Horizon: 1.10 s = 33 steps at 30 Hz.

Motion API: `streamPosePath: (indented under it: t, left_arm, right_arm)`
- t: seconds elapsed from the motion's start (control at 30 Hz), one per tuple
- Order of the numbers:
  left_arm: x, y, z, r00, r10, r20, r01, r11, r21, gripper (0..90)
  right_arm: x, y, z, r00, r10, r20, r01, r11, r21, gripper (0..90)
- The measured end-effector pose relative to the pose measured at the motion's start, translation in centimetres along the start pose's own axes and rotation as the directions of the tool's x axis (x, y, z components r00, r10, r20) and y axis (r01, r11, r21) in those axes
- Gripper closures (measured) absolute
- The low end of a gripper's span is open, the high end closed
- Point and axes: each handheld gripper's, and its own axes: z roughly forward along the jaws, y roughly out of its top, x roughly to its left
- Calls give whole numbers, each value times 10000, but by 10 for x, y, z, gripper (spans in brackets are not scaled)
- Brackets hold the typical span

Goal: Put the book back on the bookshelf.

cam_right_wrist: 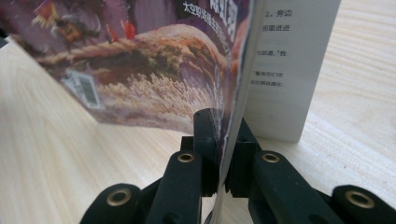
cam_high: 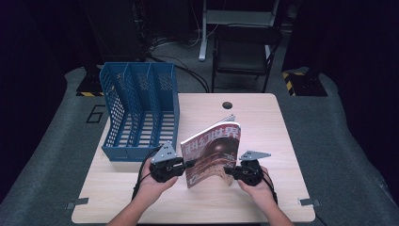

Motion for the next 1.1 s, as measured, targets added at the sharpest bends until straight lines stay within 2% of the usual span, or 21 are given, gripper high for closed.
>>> streamPosePath:
  t: [0.07,0.13,0.3,0.43,0.67,0.8,0.9,1.07,1.1]
  left_arm:
    - [-1,0,1,9999,152,-29,-152,9999,5,830]
    - [-3,1,1,9994,335,-65,-335,9994,67,830]
    - [-5,2,1,9982,580,-155,-578,9982,146,830]
    - [-7,2,1,9981,555,-261,-551,9983,186,829]
    - [-8,2,0,9970,749,-214,-743,9969,249,829]
    - [-10,1,-1,9978,643,-133,-640,9976,247,827]
    - [-9,1,-2,9972,748,-82,-746,9968,280,824]
    - [-8,1,-3,9982,602,59,-603,9977,309,811]
    - [-8,1,-3,9988,468,113,-471,9985,287,806]
  right_arm:
    - [0,0,1,9999,-26,97,27,9999,-105,852]
    - [1,1,3,9996,155,231,-150,9997,-186,852]
    - [1,2,7,9991,116,411,-103,9994,-335,850]
    - [2,2,8,9988,98,488,-80,9993,-364,841]
    - [-4,1,9,9975,-62,697,89,9992,-386,724]
    - [-5,1,8,9964,58,846,-26,9993,-376,659]
    - [-7,1,8,9964,85,838,-57,9994,-331,612]
    - [-10,1,8,9958,74,916,-34,9991,-434,544]
    - [-9,1,7,9961,231,855,-200,9991,-372,537]
